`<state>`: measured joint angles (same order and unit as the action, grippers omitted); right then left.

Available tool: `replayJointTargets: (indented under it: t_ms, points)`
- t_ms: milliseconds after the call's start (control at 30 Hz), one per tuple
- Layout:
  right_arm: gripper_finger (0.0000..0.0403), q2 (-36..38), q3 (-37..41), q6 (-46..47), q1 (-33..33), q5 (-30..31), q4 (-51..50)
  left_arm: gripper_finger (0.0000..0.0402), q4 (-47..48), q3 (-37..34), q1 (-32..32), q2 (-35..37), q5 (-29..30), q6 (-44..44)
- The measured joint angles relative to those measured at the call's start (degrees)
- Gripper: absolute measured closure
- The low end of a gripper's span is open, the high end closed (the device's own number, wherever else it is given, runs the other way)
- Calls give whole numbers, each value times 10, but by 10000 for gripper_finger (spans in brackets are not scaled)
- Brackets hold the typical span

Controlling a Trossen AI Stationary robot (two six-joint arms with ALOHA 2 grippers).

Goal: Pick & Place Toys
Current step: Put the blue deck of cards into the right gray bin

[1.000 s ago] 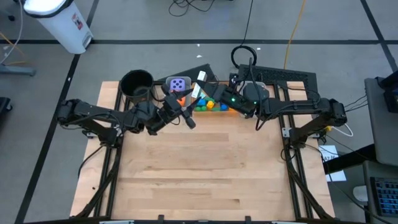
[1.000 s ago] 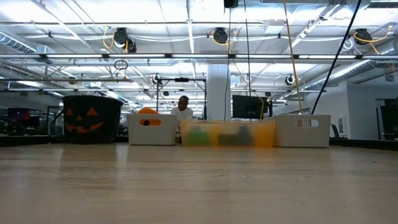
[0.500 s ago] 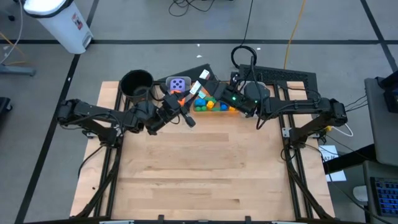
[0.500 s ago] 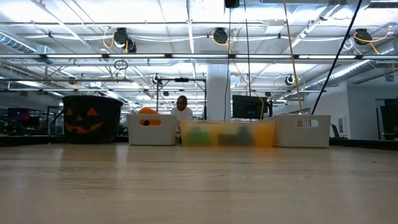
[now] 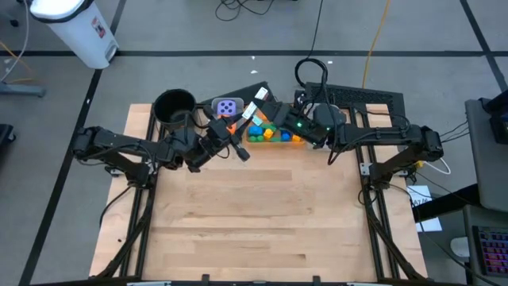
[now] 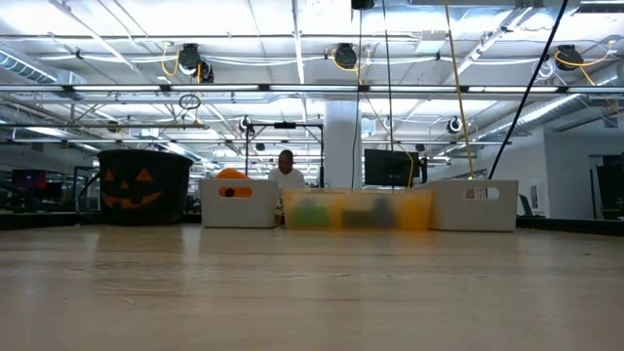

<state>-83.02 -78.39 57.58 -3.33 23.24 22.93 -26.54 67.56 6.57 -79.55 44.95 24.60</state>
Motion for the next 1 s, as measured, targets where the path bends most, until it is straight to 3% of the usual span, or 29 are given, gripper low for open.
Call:
replayJointTargets:
  t_ms: [333,700,1000]
  points:
    - [83,0,0,-73,0,-5,60,333,27,44,15,-1,26,68]
    - [83,1,0,-76,-5,0,67,333,71,88,19,-1,39,85]
    - [70,1,1,-57,-42,-114,97,333,78,94,19,1,52,79]
